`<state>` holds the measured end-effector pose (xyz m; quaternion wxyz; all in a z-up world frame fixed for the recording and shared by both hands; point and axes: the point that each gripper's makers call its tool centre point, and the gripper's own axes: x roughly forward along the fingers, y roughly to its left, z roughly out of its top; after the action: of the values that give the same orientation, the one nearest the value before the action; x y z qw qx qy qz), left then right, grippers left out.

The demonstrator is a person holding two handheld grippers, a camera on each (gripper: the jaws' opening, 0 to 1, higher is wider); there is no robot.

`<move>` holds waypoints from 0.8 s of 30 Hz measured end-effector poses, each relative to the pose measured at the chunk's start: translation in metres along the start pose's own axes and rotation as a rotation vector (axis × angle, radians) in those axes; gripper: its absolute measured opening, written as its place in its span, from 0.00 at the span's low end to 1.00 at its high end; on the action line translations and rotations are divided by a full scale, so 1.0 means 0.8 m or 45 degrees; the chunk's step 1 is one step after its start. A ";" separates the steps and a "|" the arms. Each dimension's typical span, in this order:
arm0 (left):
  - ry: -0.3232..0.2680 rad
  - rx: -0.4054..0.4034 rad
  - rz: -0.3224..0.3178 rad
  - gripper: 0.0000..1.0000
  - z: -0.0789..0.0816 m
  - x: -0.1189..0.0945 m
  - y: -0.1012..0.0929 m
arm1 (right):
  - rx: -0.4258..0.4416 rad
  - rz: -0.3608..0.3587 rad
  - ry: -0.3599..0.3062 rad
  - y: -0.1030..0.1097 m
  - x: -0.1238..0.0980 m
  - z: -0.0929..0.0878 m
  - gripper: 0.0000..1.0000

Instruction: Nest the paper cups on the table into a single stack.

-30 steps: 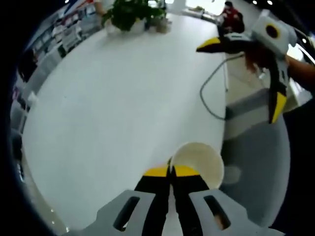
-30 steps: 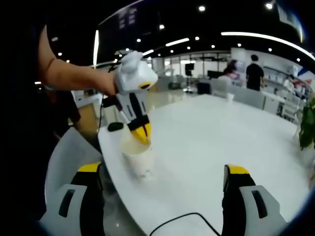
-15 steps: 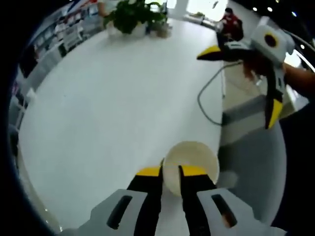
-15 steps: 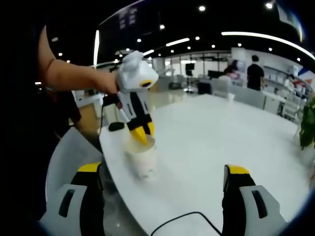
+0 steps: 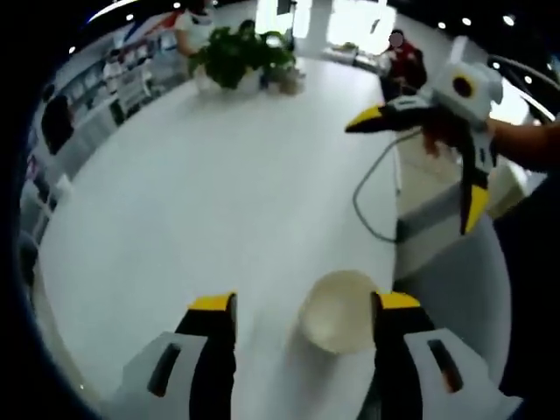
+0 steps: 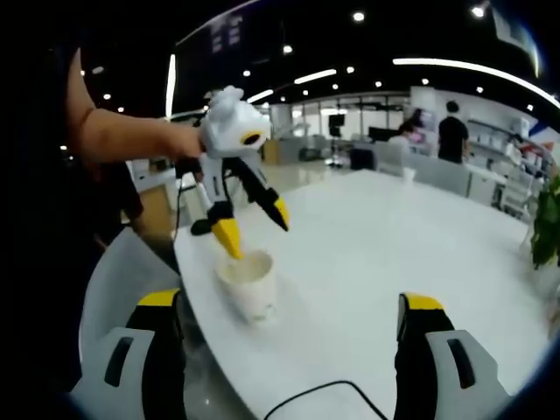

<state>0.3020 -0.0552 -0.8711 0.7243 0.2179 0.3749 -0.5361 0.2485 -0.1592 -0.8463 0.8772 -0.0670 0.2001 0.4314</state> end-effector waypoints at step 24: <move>-0.497 -0.022 0.226 1.00 -0.067 -0.086 -0.002 | -0.044 -0.026 -0.043 -0.018 0.009 0.005 1.00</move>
<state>0.2740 0.0249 -0.8507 0.8295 0.1358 0.2112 -0.4989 0.2647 -0.1614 -0.8467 0.8835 -0.0770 0.1770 0.4268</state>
